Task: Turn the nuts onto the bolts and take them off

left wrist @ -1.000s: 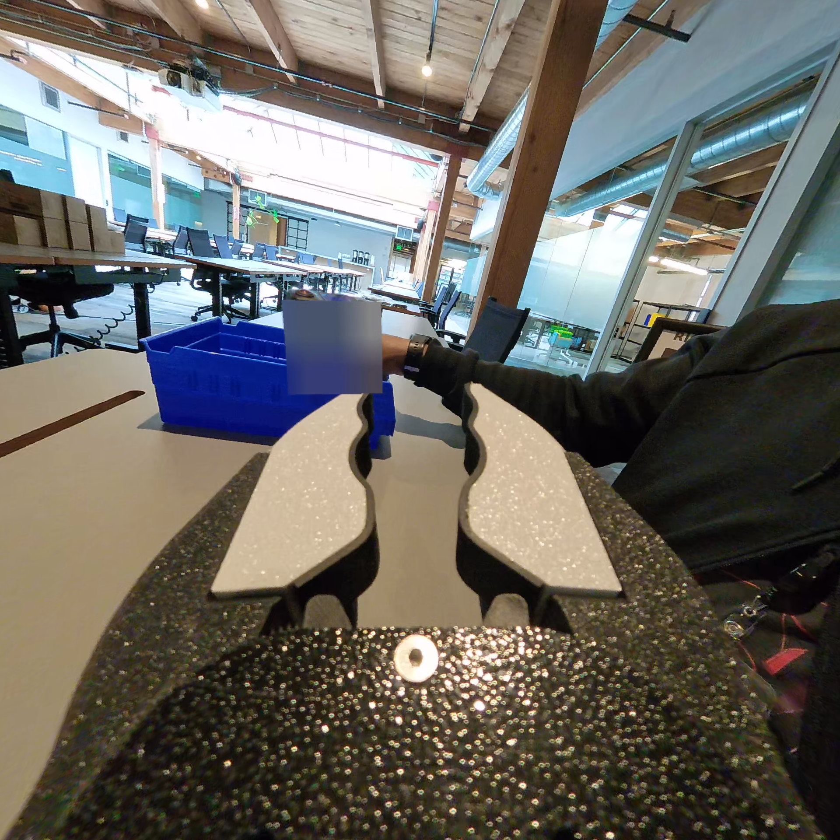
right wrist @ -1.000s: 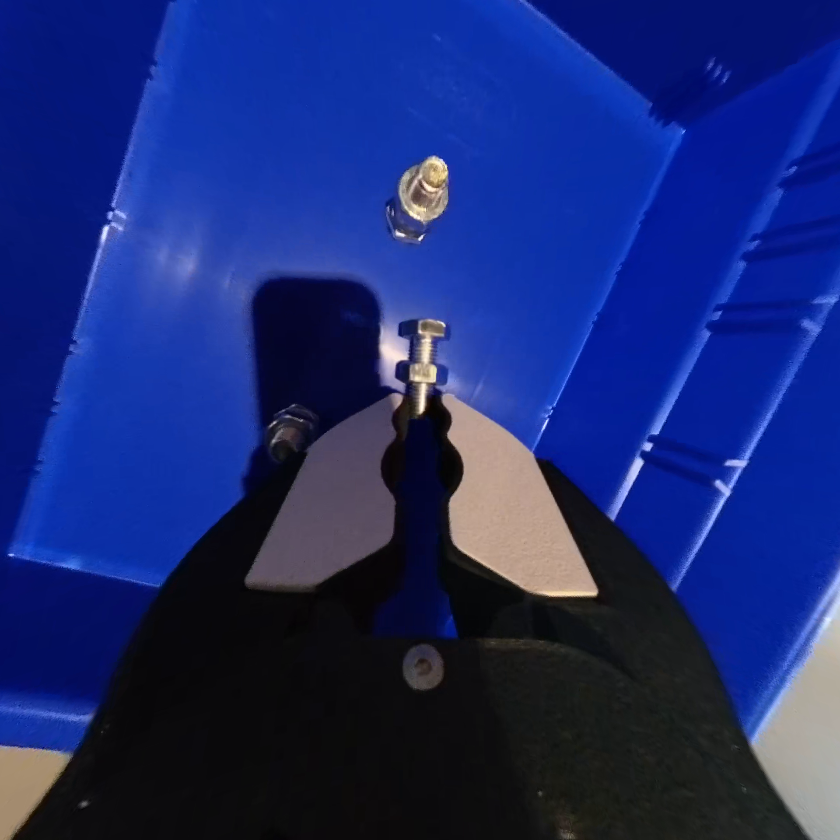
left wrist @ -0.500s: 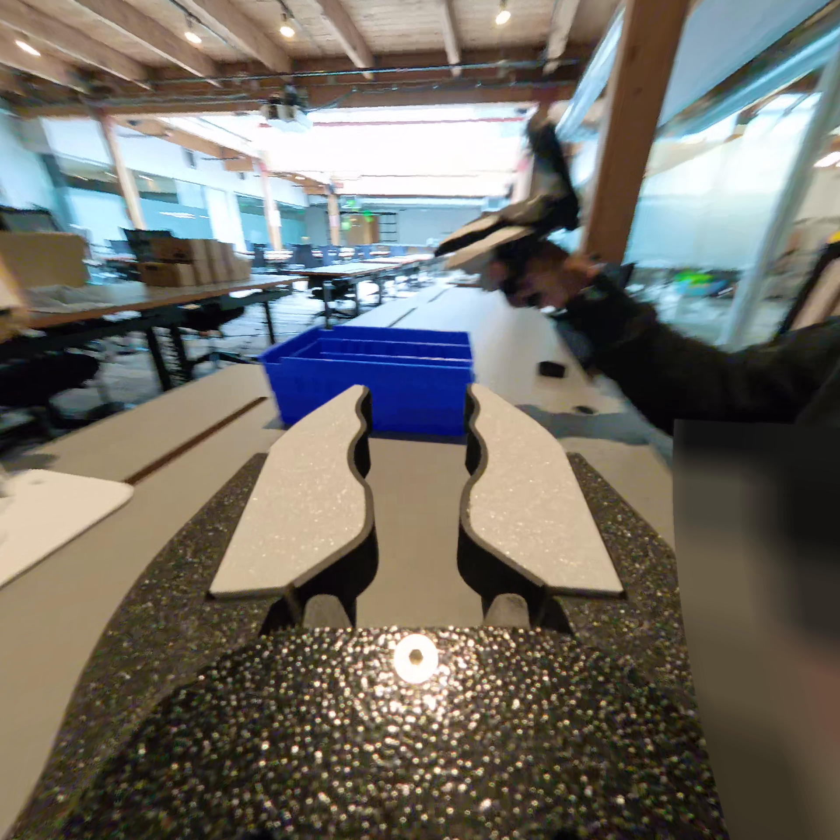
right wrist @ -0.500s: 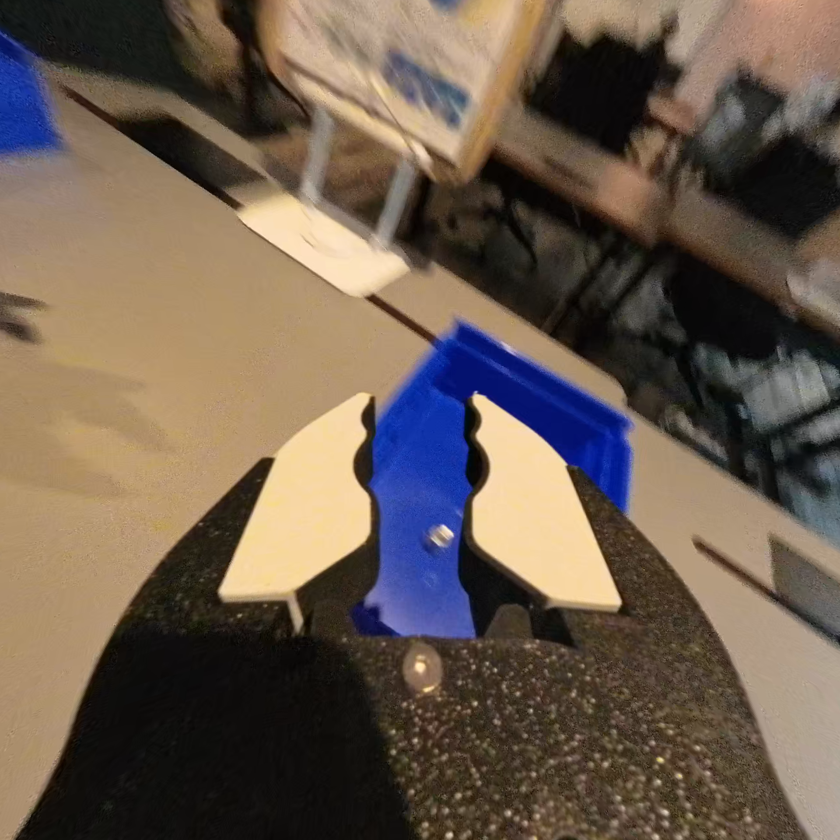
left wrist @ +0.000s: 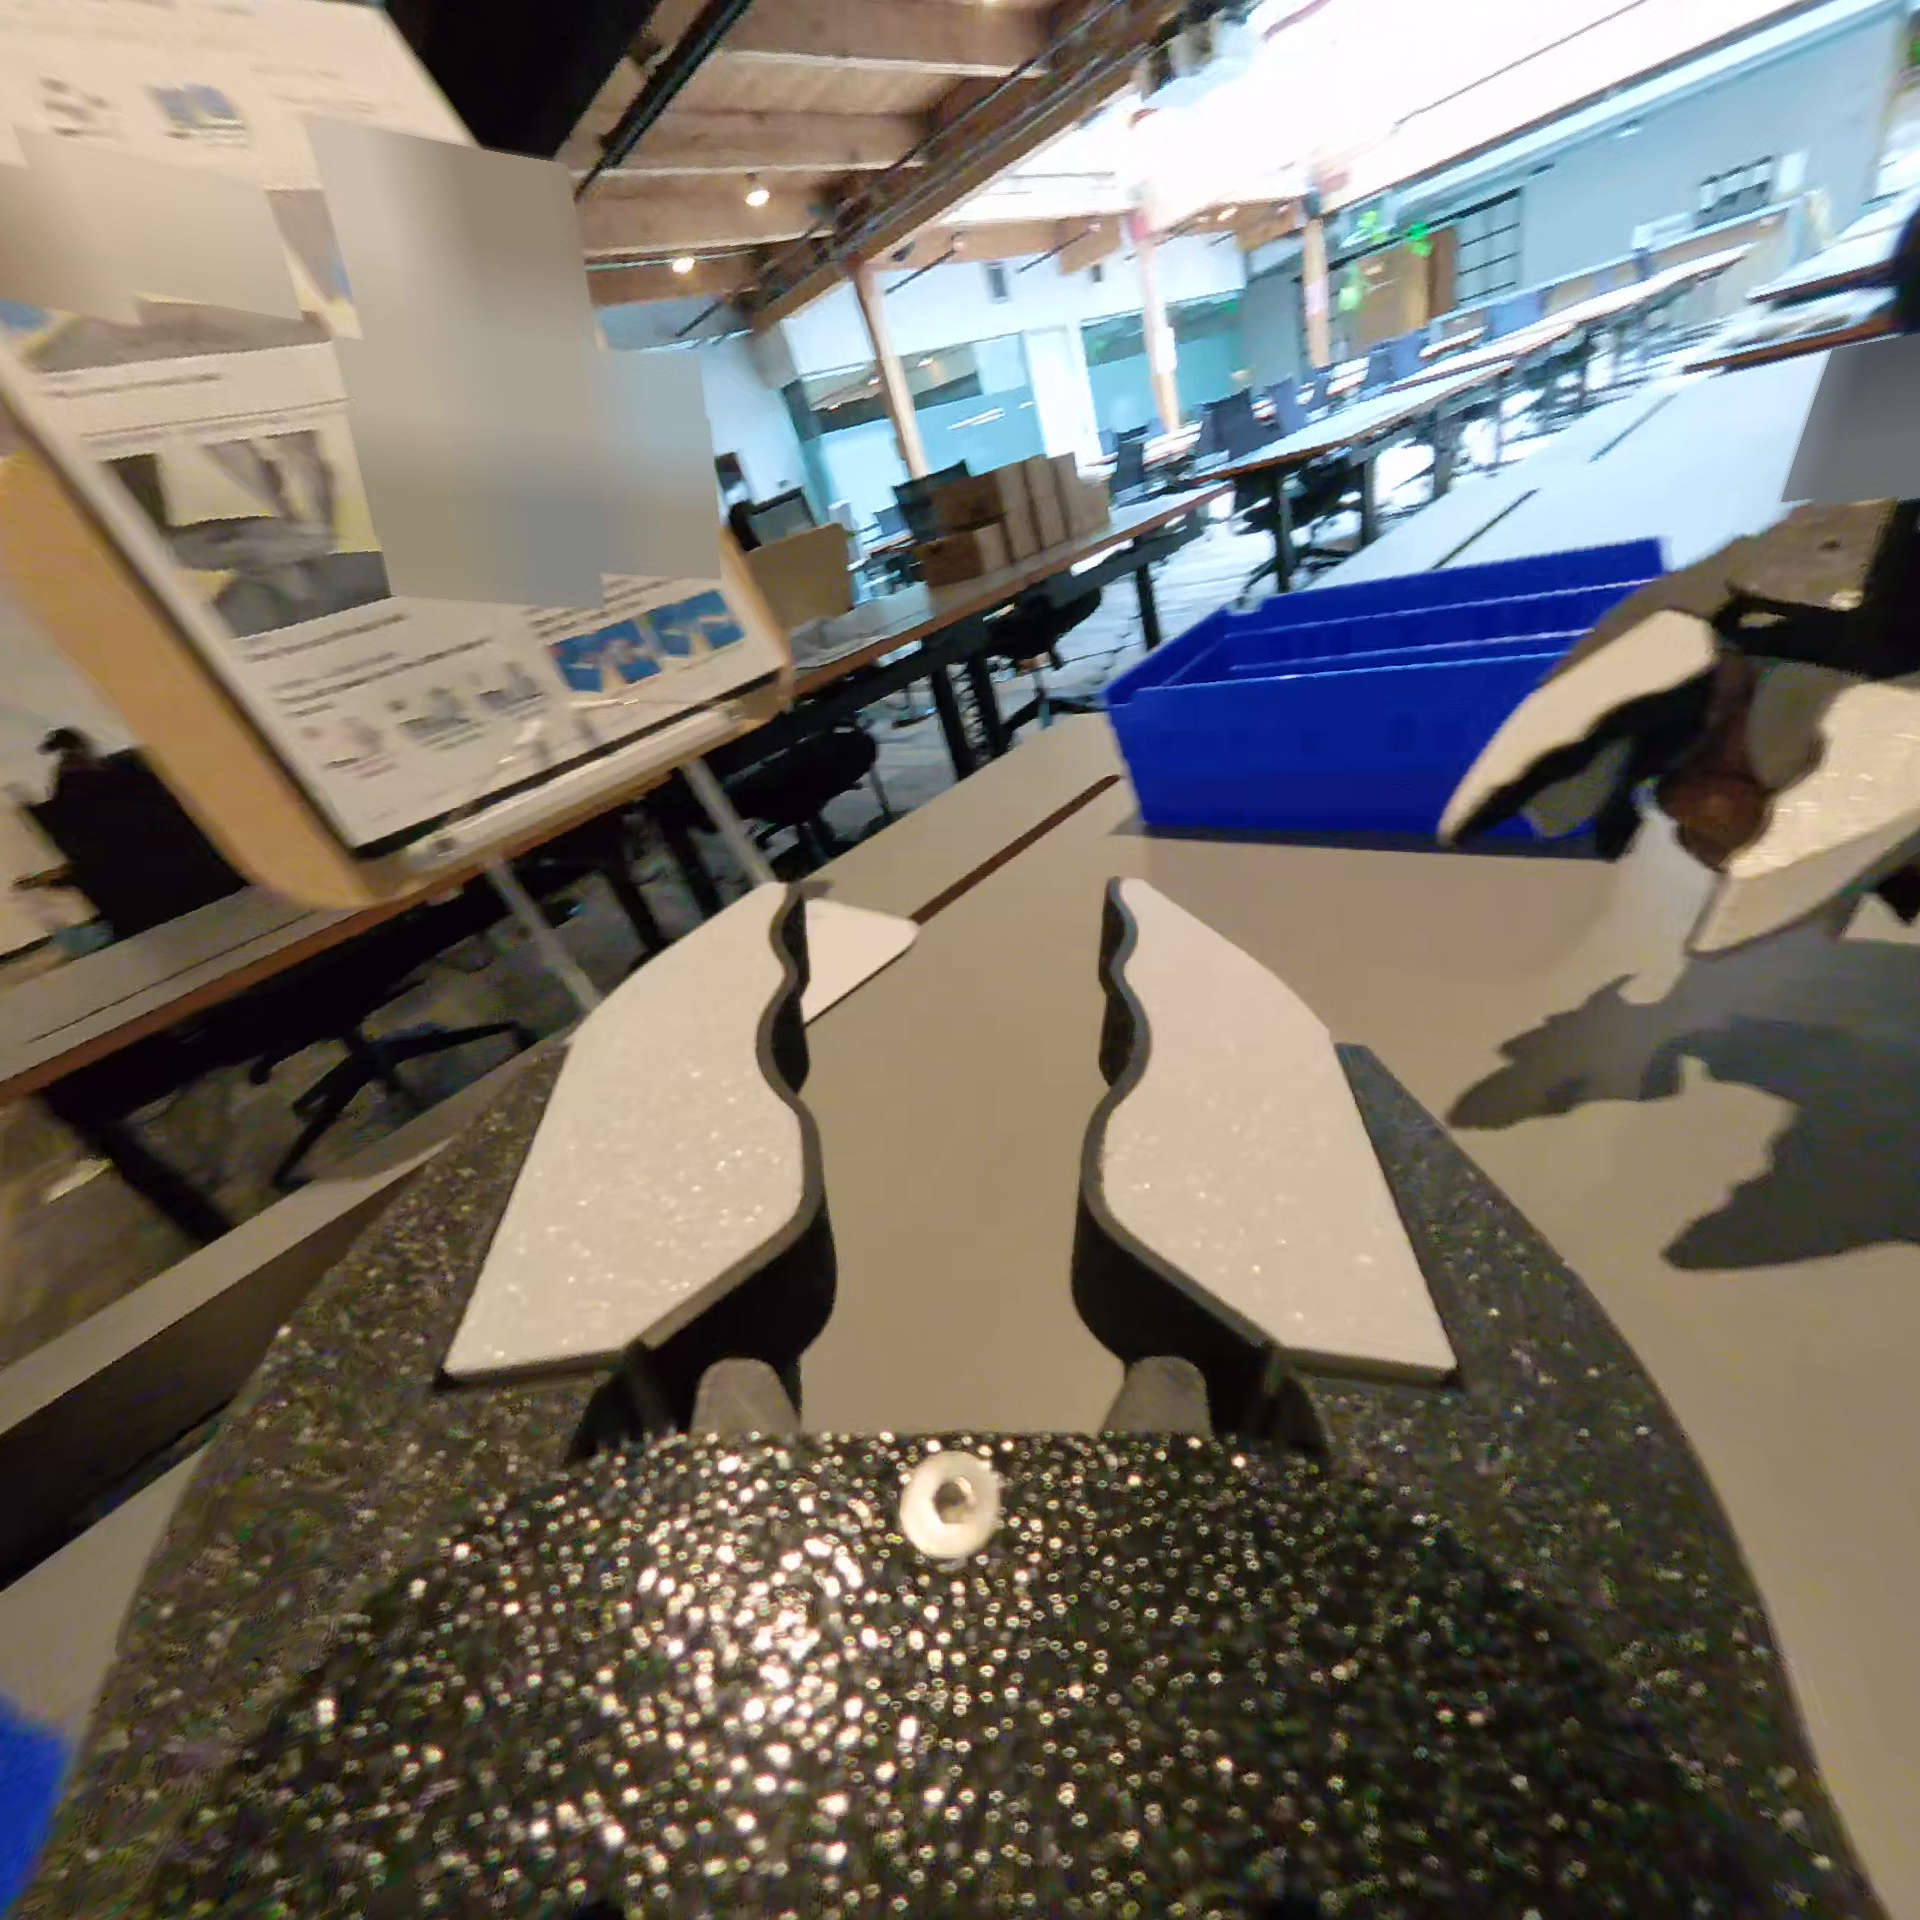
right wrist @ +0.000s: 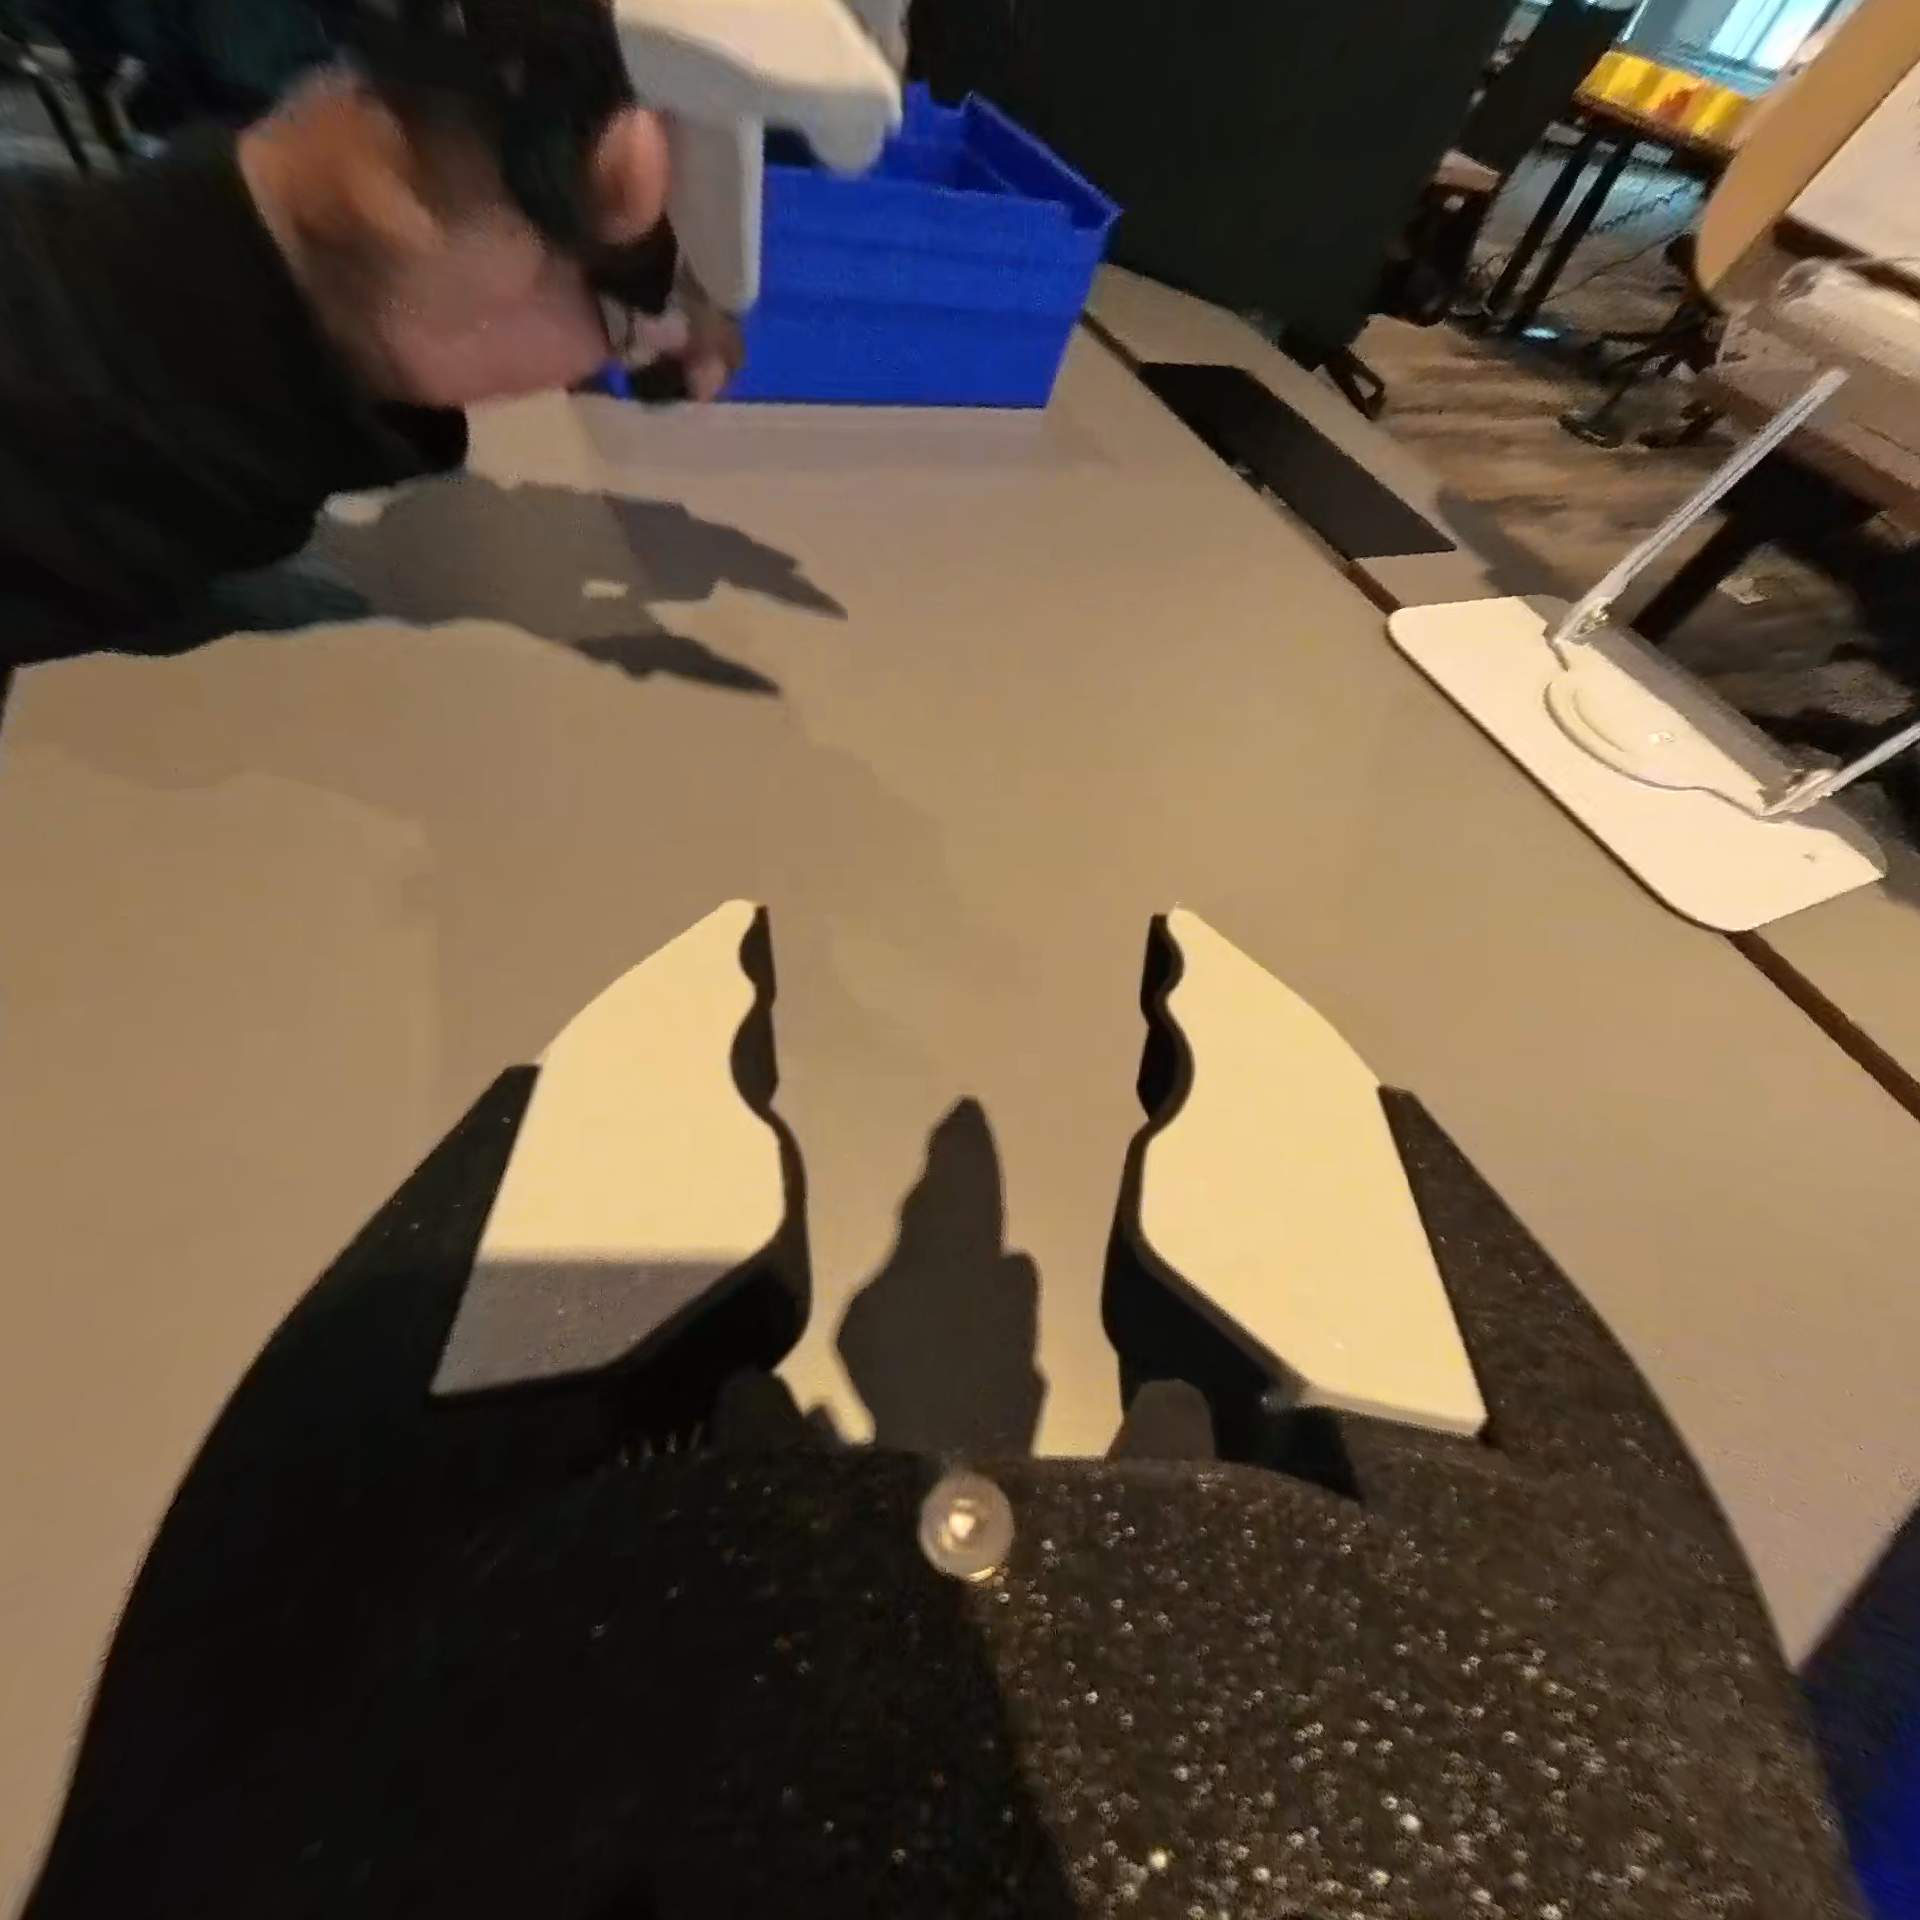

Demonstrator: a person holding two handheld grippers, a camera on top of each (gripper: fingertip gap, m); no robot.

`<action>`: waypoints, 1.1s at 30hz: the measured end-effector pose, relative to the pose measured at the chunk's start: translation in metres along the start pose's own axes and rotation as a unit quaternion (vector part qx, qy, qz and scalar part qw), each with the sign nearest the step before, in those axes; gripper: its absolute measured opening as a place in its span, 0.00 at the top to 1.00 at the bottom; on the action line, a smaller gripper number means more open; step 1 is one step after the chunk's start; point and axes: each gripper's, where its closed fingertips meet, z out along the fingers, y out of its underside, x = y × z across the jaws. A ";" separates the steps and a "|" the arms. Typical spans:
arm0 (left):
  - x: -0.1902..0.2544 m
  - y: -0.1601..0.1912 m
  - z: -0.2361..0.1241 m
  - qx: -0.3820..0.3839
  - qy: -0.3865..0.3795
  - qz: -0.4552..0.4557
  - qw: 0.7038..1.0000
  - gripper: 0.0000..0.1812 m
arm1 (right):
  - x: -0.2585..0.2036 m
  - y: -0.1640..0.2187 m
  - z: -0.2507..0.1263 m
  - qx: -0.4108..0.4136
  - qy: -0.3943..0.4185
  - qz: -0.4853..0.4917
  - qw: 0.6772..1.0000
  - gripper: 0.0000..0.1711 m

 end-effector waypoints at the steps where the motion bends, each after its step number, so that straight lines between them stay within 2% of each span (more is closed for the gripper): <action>1: -0.015 -0.002 -0.011 -0.011 -0.018 0.002 1.000 0.70 | -0.001 0.002 0.000 -0.003 -0.001 -0.005 1.000 0.60; 5: -0.088 -0.013 -0.065 -0.082 -0.091 -0.027 0.992 0.70 | 0.003 0.006 -0.004 0.002 -0.003 -0.002 1.000 0.63; 8: -0.137 0.003 -0.111 -0.200 -0.122 -0.101 0.967 0.71 | 0.002 0.007 -0.006 0.009 -0.014 0.017 1.000 0.64; 11: -0.179 0.042 -0.155 -0.325 -0.159 -0.150 0.920 0.74 | 0.001 0.008 -0.009 0.010 -0.015 0.014 1.000 0.64; 15: -0.196 0.116 -0.198 -0.491 -0.148 -0.231 0.827 0.76 | 0.001 0.010 -0.007 0.007 -0.025 0.017 1.000 0.65; 19: -0.197 0.156 -0.212 -0.566 -0.112 -0.256 0.775 0.76 | 0.002 0.016 -0.002 0.001 -0.032 0.022 0.999 0.66; 24: -0.204 0.182 -0.224 -0.596 -0.096 -0.264 0.752 0.75 | 0.008 0.022 0.008 -0.003 -0.036 0.044 0.998 0.67; 33: -0.200 0.208 -0.239 -0.607 -0.042 -0.232 0.759 0.76 | 0.016 0.032 0.036 -0.036 -0.029 0.045 0.998 0.68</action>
